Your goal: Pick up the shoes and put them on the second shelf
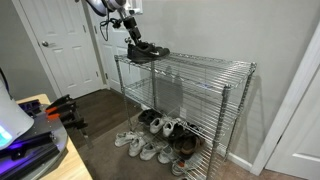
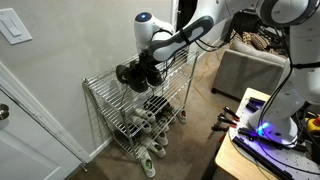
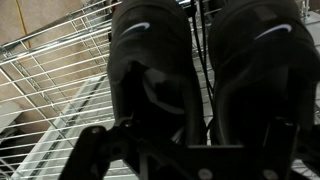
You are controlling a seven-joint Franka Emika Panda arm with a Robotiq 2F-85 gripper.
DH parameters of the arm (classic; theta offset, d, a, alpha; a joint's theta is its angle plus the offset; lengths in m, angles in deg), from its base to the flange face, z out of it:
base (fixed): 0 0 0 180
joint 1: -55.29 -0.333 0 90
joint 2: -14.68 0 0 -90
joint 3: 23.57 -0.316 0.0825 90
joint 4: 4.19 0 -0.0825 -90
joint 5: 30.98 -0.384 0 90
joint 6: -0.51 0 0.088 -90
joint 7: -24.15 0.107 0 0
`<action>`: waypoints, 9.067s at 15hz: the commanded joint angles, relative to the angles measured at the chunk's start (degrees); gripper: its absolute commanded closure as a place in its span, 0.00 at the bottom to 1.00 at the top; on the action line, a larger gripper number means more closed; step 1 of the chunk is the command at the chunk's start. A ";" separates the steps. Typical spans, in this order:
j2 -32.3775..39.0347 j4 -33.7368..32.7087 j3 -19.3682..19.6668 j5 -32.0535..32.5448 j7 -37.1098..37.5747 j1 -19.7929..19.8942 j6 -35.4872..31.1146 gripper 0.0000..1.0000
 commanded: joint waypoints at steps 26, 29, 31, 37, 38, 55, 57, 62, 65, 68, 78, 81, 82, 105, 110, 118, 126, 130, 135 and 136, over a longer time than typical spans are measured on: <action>-7.05 2.20 -3.78 -12.19 -18.58 2.61 6.89 0.93; -10.45 1.69 -4.43 -10.62 -18.67 2.51 13.50 0.93; -12.03 1.73 -4.82 -10.18 -18.94 2.99 15.78 0.93; -15.35 0.44 -5.25 -9.79 -20.53 4.62 26.73 0.93; -15.67 -0.05 -5.36 -9.97 -21.00 4.88 29.28 0.93; -18.80 1.72 -8.10 -10.11 -30.19 8.18 67.44 0.93; -16.36 3.52 -7.86 -11.01 -32.39 9.23 67.32 0.93; -8.68 4.06 -7.54 -11.06 -35.23 10.42 59.11 0.93; -4.56 4.30 -7.12 -11.97 -35.99 10.54 51.93 0.93; -1.98 5.30 -6.77 -12.30 -36.70 10.64 45.28 0.93; -8.35 21.47 -6.34 -12.58 -38.59 12.08 12.85 0.94; -10.45 26.40 -5.41 -10.30 -37.22 11.36 6.58 0.94; -10.87 27.43 -5.35 -10.10 -37.31 11.31 4.89 0.94; -1.99 28.54 -6.27 -19.91 -45.44 17.85 -29.61 0.95; -3.98 31.80 -11.63 -22.12 -55.08 22.87 -27.53 0.94; -2.35 34.46 -8.29 -19.73 -54.95 21.02 -37.71 0.95; -2.72 38.23 -7.21 -18.31 -57.25 22.48 -41.36 0.94; -1.18 37.29 -5.37 -17.69 -57.79 22.33 -43.18 0.95; 0.30 36.24 -5.54 -18.69 -56.25 22.94 -40.92 0.85; 0.30 36.24 -5.59 -18.71 -56.27 23.17 -40.92 0.85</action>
